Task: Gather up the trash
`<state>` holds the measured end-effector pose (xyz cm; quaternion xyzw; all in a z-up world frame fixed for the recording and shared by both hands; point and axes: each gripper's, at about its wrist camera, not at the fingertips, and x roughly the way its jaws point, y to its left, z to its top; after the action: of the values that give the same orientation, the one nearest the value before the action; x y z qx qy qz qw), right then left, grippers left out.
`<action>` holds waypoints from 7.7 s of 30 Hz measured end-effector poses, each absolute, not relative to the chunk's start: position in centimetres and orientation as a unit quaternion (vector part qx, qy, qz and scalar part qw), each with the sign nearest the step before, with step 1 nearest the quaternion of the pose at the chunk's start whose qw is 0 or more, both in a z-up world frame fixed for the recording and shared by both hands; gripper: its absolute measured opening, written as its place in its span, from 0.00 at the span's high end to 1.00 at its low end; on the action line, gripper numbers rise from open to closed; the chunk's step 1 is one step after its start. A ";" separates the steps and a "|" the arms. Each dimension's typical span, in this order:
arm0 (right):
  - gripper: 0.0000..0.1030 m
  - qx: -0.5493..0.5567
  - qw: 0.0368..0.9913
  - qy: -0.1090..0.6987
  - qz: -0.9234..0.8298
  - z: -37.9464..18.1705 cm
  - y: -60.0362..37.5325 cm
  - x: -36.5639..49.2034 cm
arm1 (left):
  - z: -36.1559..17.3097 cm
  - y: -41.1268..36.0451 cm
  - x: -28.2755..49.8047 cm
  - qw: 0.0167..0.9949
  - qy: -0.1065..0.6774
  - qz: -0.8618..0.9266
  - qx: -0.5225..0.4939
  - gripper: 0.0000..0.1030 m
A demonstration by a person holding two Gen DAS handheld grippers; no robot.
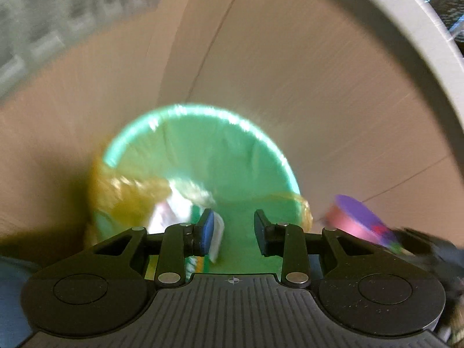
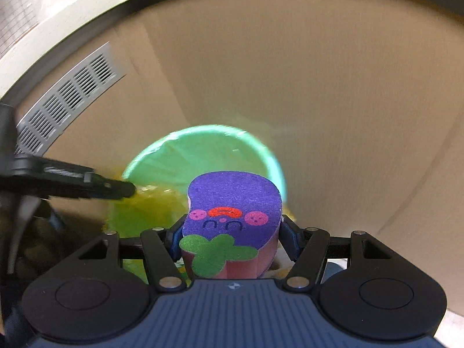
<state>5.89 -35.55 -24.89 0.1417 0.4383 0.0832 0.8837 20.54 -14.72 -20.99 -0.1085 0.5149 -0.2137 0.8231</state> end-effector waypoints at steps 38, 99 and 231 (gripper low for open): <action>0.32 0.068 0.904 0.420 0.034 -21.5 -22.7 12.0 | -16.1 -6.1 15.7 0.871 0.366 -0.286 -0.162 0.69; 0.87 -0.013 0.860 0.389 0.330 6.1 7.9 31.7 | 3.9 14.8 7.9 0.936 0.206 0.029 -0.284 0.69; 0.52 -0.069 0.960 0.204 0.180 2.9 -13.5 31.7 | 1.8 10.7 16.7 0.929 0.277 0.031 -0.242 0.84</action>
<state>31.66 -13.46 2.93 -0.0694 0.2038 0.1795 0.9599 16.69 10.73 1.76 -0.2416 0.2774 0.0307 0.9294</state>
